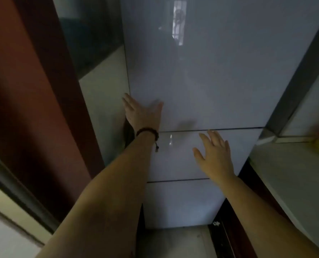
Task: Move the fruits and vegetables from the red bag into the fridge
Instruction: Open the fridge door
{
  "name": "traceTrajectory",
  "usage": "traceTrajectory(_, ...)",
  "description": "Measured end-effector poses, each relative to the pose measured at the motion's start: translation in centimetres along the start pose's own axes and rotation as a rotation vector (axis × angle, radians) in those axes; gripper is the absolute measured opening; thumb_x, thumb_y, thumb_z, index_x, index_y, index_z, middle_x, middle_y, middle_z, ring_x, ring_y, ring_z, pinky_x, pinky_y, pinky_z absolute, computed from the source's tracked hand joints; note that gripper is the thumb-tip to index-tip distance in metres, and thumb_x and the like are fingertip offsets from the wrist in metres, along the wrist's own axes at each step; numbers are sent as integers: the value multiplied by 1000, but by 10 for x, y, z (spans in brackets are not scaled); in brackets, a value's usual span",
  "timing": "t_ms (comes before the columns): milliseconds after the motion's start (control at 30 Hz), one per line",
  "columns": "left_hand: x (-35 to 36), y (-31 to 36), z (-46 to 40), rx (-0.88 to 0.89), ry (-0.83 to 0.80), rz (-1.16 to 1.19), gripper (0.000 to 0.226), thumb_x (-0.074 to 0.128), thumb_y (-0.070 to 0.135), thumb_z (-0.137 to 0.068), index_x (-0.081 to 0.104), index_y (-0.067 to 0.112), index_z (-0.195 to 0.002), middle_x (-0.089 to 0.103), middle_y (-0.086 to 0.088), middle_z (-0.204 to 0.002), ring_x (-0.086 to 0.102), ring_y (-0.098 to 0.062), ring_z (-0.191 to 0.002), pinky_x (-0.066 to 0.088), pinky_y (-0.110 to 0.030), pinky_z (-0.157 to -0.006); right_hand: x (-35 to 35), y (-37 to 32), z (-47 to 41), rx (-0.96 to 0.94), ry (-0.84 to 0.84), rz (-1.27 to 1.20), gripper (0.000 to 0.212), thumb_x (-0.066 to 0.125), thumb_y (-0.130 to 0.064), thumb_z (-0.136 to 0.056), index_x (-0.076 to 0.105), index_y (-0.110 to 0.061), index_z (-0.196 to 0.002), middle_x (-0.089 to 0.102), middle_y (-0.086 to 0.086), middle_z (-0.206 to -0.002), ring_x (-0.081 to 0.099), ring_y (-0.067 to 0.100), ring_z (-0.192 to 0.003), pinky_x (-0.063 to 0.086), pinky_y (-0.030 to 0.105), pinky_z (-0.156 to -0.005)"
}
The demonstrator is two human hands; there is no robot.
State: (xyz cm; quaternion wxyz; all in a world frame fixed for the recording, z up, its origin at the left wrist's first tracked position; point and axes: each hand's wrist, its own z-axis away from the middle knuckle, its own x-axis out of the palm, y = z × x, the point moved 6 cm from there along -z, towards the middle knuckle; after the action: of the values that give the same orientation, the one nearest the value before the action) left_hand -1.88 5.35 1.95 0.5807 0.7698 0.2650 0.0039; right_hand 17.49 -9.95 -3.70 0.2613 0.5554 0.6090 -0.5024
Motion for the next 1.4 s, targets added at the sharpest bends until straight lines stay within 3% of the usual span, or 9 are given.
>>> traceTrajectory(133, 10, -5, -29, -162, -66, 180, 122, 80, 51, -59, 6, 15, -149, 22, -7, -153, 26, -25, -139, 26, -42, -114, -5, -3, -6, -18, 23, 28, 58, 40, -46, -94, 35, -17, -144, 21, 7, -156, 10, 24, -145, 5, 49, -117)
traceTrajectory(267, 8, -20, -36, -119, -31, 122, 107, 83, 53, -51, 31, 12, -135, 45, -9, -135, 44, -29, -123, 42, -48, -99, -13, 6, -3, -11, 59, 55, 66, 31, -51, -86, 36, -18, -143, 23, 7, -155, 12, 24, -145, 6, 50, -117)
traceTrajectory(433, -7, -19, -8, -12, 14, 42, 105, 80, 55, -58, 30, 6, -136, 42, -13, -133, 39, -32, -124, 40, -49, -98, -13, 20, 19, 67, 17, 72, 59, 40, -47, -94, 32, -19, -146, 19, 7, -157, 7, 24, -146, 2, 49, -117)
traceTrajectory(567, -28, -17, 25, 45, -58, 55, 99, 76, 56, -64, 29, 4, -135, 41, -14, -134, 42, -33, -123, 44, -50, -97, -26, 21, 47, 85, 11, 73, 57, 45, -41, -95, 30, -19, -146, 17, 7, -157, 6, 23, -146, 2, 50, -116)
traceTrajectory(733, -62, -3, 95, 146, -109, -75, 85, 65, 57, -75, 31, 7, -135, 41, -14, -136, 45, -33, -121, 48, -49, -91, -58, 31, 93, 71, 32, 70, 57, 45, -40, -95, 31, -20, -146, 18, 5, -157, 6, 22, -146, 10, 52, -116)
traceTrajectory(933, -97, 37, 212, 354, -74, -140, 49, 63, 41, -85, 44, 7, -114, 53, -11, -112, 55, -28, -100, 45, -37, -67, -101, 55, 174, 75, 78, 89, 56, 48, -40, -94, 34, -21, -145, 22, 6, -156, 12, 25, -145, 6, 49, -116)
traceTrajectory(1133, -87, 74, 320, 496, -151, -135, 40, 61, 35, -87, 47, 6, -109, 55, -10, -104, 57, -30, -89, 42, -34, -56, -139, 91, 257, 162, 88, 103, 55, 48, -41, -94, 36, -22, -143, 24, 6, -155, 15, 25, -144, 11, 54, -116)
traceTrajectory(1333, -61, 114, 417, 634, -329, -126, 47, 62, 28, -86, 43, 4, -123, 54, -14, -112, 57, -33, -97, 49, -39, -60, -193, 130, 313, 263, 124, 156, 54, 46, -41, -94, 34, -23, -144, 26, 6, -153, 15, 24, -144, 12, 52, -116)
traceTrajectory(1400, -57, 119, 439, 762, -361, -173, 57, 65, 30, -82, 39, 8, -128, 52, -13, -116, 55, -32, -102, 50, -41, -74, -208, 138, 321, 282, 150, 160, 55, 47, -40, -93, 35, -21, -143, 28, 7, -152, 17, 24, -143, 12, 53, -115)
